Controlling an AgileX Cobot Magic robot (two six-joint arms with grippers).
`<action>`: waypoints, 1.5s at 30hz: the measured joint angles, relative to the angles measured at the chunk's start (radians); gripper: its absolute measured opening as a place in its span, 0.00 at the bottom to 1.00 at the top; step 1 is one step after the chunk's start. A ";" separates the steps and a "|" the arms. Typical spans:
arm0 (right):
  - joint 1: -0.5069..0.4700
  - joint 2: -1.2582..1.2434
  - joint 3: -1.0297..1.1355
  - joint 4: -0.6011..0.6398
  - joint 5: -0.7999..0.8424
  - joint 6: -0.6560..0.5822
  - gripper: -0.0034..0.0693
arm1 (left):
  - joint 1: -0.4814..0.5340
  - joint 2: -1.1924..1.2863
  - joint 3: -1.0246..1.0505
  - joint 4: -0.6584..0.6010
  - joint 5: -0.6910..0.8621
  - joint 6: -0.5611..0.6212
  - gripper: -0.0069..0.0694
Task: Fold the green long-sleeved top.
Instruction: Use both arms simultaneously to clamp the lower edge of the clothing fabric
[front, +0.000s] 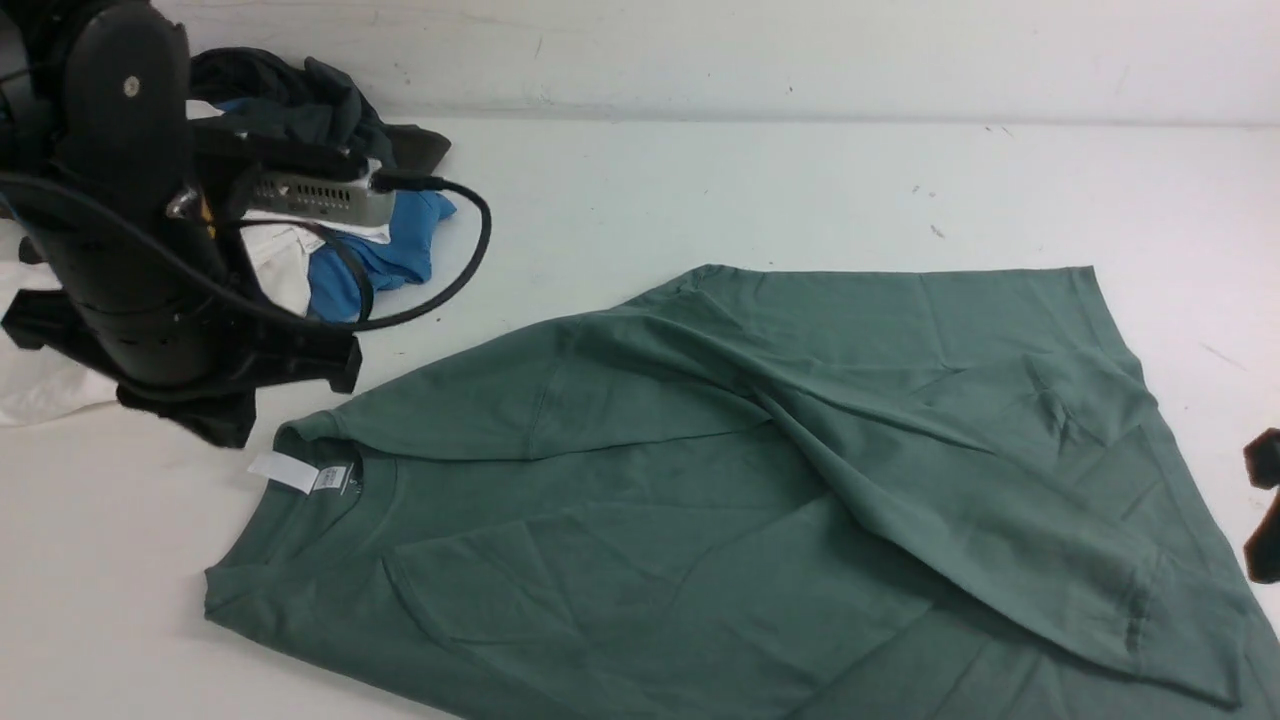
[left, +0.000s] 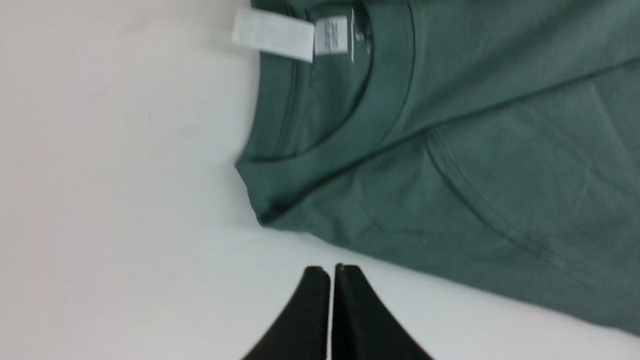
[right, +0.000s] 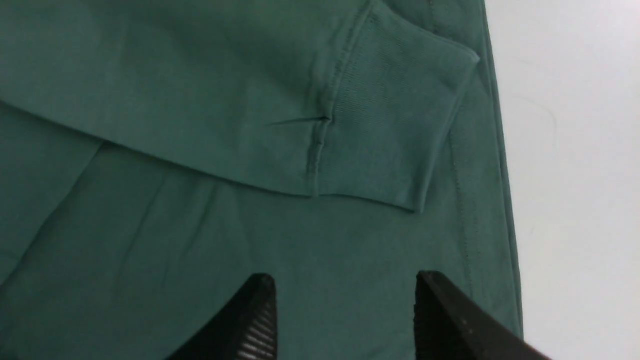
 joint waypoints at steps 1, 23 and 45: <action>0.000 -0.015 0.002 0.001 0.001 0.000 0.53 | 0.000 -0.003 0.018 -0.010 0.000 0.000 0.09; 0.045 -0.241 0.101 0.150 -0.002 -0.093 0.53 | 0.000 0.114 0.348 0.139 -0.257 -0.376 0.60; 0.119 -0.241 0.101 0.105 -0.011 -0.094 0.53 | 0.233 0.146 0.199 -0.399 -0.054 0.239 0.09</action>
